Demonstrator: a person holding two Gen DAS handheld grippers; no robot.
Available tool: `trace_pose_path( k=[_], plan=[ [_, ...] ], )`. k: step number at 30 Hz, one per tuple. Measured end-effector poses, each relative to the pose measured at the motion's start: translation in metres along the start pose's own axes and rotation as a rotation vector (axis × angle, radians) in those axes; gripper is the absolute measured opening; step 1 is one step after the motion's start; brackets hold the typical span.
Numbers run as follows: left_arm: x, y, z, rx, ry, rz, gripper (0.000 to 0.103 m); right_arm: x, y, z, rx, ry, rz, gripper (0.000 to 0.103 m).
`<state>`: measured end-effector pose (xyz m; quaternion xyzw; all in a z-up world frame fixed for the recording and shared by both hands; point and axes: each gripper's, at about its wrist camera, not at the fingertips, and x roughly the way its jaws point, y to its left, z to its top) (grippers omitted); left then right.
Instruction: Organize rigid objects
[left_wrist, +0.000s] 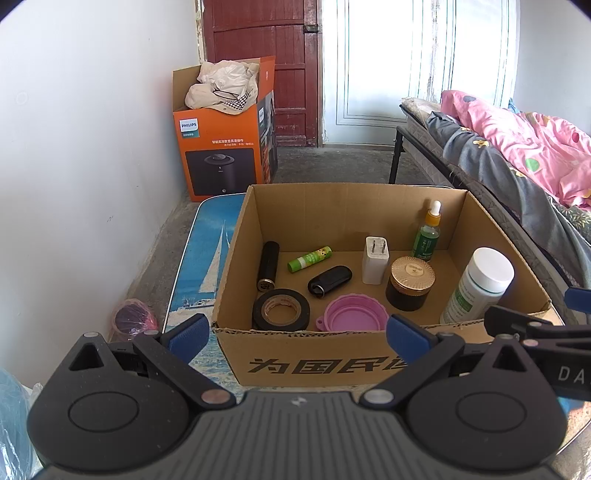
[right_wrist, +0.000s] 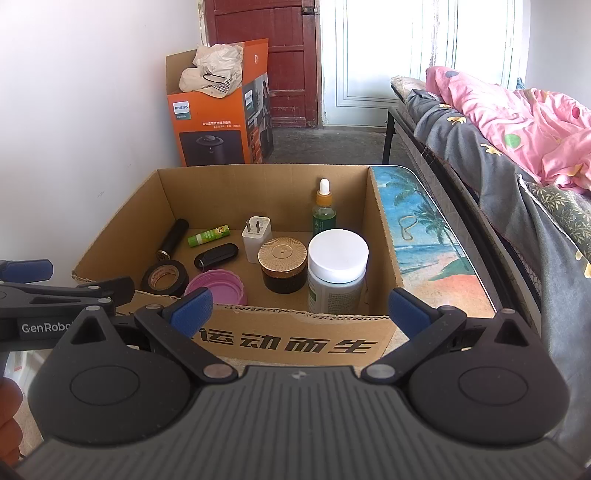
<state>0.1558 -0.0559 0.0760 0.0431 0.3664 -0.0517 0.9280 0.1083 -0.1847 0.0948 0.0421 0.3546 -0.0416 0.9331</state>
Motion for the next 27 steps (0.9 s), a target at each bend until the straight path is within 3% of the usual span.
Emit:
trace_pose_path(
  k=[27],
  plan=[
    [-0.0059,-0.0018,0.0020,0.002,-0.007,-0.001,0.103,-0.0030,-0.0023,0.0011,0.002,-0.002,-0.002,0.102]
  ],
)
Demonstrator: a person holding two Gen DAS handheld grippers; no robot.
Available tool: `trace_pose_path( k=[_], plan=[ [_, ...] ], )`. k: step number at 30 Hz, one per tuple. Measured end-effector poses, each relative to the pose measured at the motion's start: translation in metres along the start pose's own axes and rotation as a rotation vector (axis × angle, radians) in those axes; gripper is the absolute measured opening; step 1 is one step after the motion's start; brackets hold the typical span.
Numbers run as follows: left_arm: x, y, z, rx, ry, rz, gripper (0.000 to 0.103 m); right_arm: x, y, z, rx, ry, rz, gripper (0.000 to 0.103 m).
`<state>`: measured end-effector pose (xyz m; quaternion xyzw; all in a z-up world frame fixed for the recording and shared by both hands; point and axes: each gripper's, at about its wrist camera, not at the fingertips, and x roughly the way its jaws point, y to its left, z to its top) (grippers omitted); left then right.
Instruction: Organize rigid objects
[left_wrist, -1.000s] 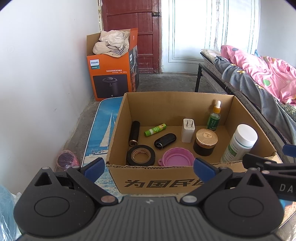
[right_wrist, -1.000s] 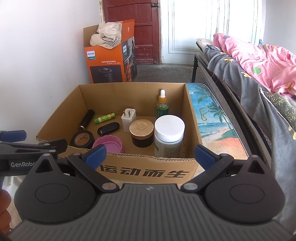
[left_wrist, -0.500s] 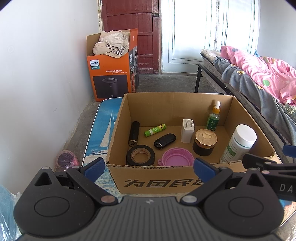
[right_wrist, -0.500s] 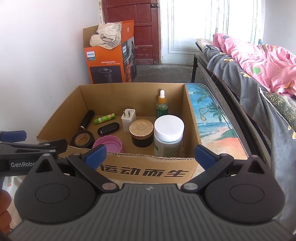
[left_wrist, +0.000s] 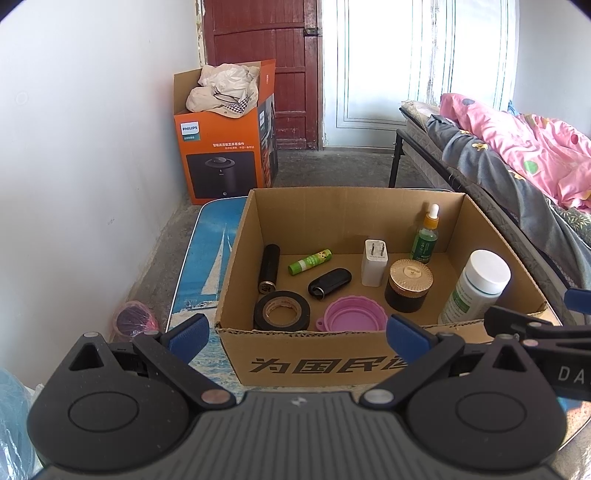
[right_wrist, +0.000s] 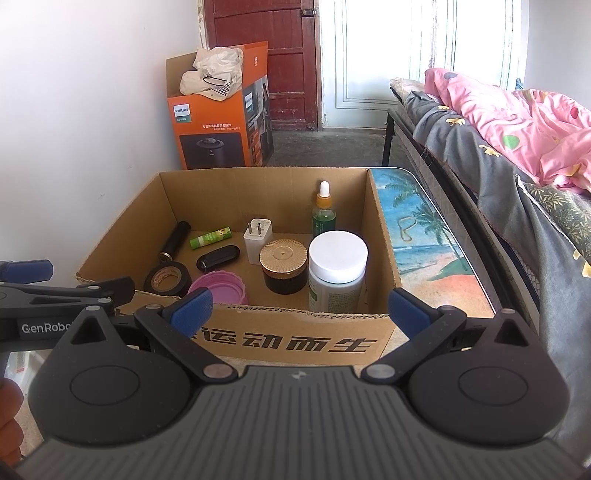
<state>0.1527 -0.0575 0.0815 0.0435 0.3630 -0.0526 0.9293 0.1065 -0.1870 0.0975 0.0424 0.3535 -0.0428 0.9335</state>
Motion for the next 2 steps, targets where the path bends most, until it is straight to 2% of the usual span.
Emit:
trace_pose_path(
  k=[2],
  plan=[
    [-0.0017,0.0010,-0.0001,-0.001,0.000,-0.001,0.102,-0.0027,0.0003,0.0012,0.000,-0.002,-0.001,0.102]
  ],
)
